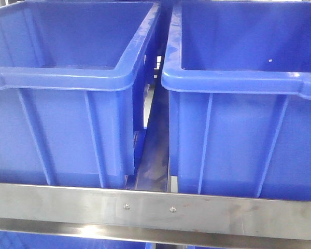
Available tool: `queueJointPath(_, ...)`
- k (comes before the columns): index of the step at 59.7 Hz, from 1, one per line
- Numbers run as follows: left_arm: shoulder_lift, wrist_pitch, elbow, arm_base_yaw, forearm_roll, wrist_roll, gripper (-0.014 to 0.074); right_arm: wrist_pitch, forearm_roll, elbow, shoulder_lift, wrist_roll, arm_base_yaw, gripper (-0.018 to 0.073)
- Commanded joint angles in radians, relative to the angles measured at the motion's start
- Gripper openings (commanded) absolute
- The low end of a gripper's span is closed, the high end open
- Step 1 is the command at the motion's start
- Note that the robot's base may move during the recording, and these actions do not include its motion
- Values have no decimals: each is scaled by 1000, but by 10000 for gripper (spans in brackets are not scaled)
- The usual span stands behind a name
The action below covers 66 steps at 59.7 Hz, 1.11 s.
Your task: Sort and place red and blue blocks on shelf
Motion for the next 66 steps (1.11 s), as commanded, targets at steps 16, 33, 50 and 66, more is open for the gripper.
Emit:
queueJointPath(16,-20,-78,36,4,-8,1,146,-203,25,107,-34,-7,-8,75)
queueJointPath(33,-20,-78,36,4,-8,1,146,-204,19,107,-34,-7,-8,75)
queueJointPath(50,-20,-78,36,4,-8,1,146,-207,19,107,-34,-7,-8,75)
queueJointPath(66,-20,-78,36,4,-8,1,134,-207,19,107,-34,-7,-8,75)
